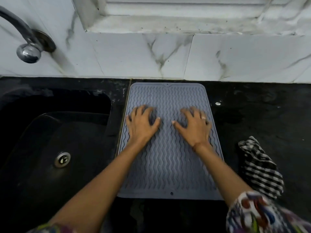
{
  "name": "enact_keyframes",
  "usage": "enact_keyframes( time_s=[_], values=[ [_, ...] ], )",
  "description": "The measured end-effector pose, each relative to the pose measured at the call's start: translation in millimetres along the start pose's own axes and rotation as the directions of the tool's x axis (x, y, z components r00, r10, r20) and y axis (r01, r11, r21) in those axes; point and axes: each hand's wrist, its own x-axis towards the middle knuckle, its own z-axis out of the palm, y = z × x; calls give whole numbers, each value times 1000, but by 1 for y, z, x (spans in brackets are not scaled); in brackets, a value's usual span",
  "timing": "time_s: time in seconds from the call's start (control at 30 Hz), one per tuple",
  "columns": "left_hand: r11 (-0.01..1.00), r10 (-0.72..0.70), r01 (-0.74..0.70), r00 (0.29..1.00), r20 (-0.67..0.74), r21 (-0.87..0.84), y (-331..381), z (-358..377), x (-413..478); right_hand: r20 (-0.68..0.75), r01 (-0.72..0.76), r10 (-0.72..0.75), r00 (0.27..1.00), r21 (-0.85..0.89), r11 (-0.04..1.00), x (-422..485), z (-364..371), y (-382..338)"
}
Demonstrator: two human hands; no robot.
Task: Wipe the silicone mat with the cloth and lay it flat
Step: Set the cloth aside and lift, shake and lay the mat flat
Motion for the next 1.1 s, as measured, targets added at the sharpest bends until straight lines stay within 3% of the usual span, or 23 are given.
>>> enact_keyframes(
  time_s=[0.13, 0.33, 0.57, 0.63, 0.73, 0.87, 0.97, 1.1],
  values=[
    [1000, 14, -13, 999, -43, 26, -3, 0, -67, -82, -24, 24, 996, 3, 1000, -69, 5, 6],
    [1000, 19, -19, 1000, -3, 5, -5, 0, -106, -43, -11, 7, 999, -109, 994, -114, 16, 7],
    [1000, -13, 14, 1000, 26, -20, -3, -7, -132, -82, -24, 14, 997, -125, 992, -147, 7, 12],
    [997, -63, 61, 997, -33, -46, -3, -11, -134, -96, -54, 48, 994, -63, 997, -146, 0, 16],
    [976, -215, 209, 969, -123, -61, -6, -19, -138, -96, -228, 228, 969, 12, 974, -143, -13, 27],
    [938, -347, 346, 937, -48, -24, -10, -29, -134, -67, -373, 373, 925, 12, 928, -135, -26, 36],
    [929, -369, 368, 929, -32, -34, -7, -36, -127, 20, -457, 461, 887, 184, 870, -122, -36, 34],
    [873, -448, 439, 894, 2, -213, -5, -48, -118, 75, -455, 450, 890, 183, 871, -114, -40, 34]
  ],
)
